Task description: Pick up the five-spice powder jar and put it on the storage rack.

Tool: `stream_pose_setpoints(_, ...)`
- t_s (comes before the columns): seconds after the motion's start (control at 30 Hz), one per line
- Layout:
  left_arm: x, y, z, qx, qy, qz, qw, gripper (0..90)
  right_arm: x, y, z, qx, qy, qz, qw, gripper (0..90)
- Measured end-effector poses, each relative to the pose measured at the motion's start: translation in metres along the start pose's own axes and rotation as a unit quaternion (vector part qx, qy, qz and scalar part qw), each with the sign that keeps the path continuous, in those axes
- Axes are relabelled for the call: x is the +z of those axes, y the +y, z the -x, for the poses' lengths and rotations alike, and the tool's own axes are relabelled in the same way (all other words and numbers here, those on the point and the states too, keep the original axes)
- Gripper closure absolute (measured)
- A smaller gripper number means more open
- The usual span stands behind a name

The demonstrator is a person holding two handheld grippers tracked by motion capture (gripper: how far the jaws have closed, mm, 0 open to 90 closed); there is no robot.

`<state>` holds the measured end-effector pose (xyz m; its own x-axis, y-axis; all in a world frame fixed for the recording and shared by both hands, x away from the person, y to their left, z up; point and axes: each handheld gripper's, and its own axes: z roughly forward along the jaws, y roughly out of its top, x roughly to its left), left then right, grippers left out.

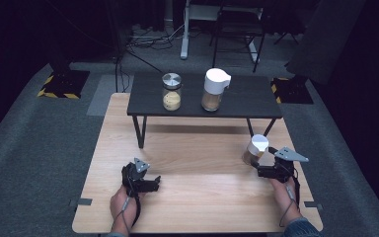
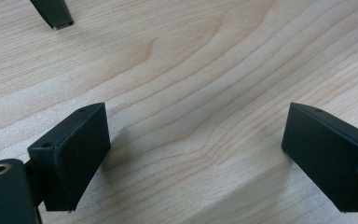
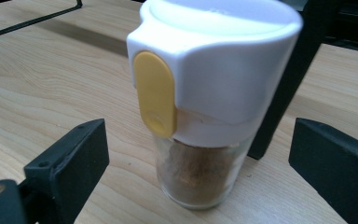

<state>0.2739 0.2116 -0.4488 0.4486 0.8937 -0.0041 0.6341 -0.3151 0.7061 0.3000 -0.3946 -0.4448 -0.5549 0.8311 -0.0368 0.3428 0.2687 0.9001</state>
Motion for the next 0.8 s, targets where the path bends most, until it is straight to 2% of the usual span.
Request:
stream_pose_setpoints(0.23,0.0,0.0,0.0,0.0,0.0,0.0,1.0,7.7,0.012,0.005,0.001,-0.002,0.005,-0.004,1.0,5.6)
stream_pose_setpoints(0.47,0.0,0.0,0.0,0.0,0.0,0.0,1.0,7.7,0.025,0.008,0.004,-0.01,0.013,-0.013,0.9998,12.2)
stream_pose_setpoints(0.67,0.0,0.0,0.0,0.001,0.001,0.001,1.0,7.8,0.034,0.005,0.008,-0.007,0.013,-0.021,0.9997,22.9)
stream_pose_setpoints(0.8,0.0,0.0,0.0,0.002,0.0,0.0,1.0,7.7,0.033,0.002,0.011,-0.004,0.013,-0.016,0.9998,29.4)
